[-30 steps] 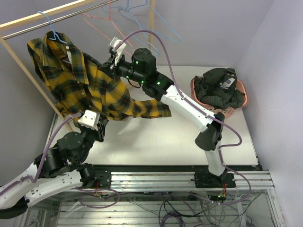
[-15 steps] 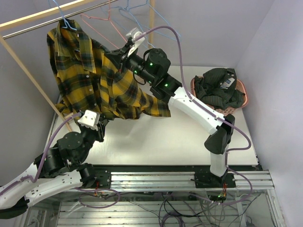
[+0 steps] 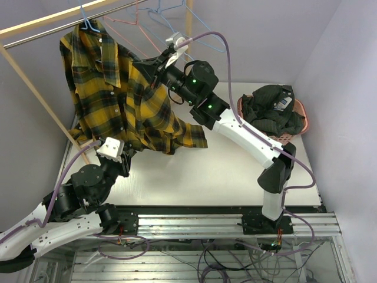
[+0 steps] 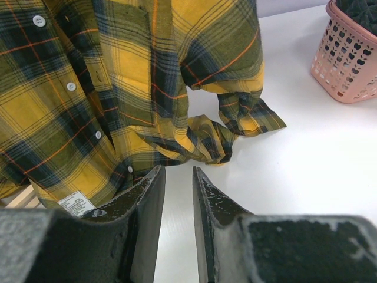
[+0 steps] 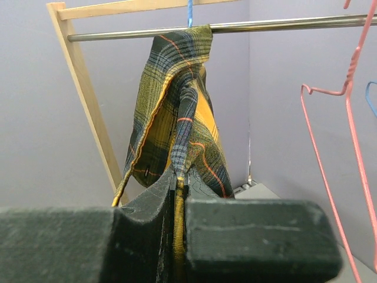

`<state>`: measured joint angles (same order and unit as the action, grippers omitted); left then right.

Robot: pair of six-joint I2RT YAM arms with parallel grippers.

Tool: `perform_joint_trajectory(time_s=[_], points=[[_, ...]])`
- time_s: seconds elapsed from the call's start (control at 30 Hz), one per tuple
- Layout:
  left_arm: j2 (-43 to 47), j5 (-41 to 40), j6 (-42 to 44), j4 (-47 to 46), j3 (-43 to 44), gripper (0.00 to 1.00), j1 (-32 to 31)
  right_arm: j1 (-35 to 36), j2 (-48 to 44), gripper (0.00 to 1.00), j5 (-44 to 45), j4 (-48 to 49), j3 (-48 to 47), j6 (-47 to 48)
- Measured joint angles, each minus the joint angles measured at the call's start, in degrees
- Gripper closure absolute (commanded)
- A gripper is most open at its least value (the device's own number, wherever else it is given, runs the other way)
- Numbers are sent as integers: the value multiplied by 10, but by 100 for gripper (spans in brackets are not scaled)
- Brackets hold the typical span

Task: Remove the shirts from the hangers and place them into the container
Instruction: Pick up the hanger from the clothesline.

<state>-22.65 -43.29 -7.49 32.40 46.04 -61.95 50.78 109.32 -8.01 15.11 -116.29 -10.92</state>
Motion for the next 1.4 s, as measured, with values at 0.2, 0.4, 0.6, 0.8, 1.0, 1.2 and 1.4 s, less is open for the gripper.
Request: perform_joint_trajectory(time_s=[0.2, 0.4, 0.6, 0.8, 1.0, 1.2, 1.4], points=[[8, 0, 0, 0, 0, 61, 0, 0, -47, 100, 2, 3, 45, 0], [12, -1, 0, 0, 0, 60, 0, -1, -93, 100, 4, 10, 74, 5], [12, -1, 0, 0, 0, 55, 0, -1, -135, 100, 1, 7, 98, 10], [49, -2, 2, -12, 0, 44, 0, -1, -226, 100, -5, -37, 177, 24], [88, 10, 49, -58, 50, 36, 0, -2, -385, 100, 0, -107, 298, 23], [-2, 29, 126, -95, 165, 34, 0, -2, -528, 100, 14, -201, 373, -5], [-113, 69, 199, -126, 184, 31, 2, -2, -599, 100, -7, -294, 383, -53]])
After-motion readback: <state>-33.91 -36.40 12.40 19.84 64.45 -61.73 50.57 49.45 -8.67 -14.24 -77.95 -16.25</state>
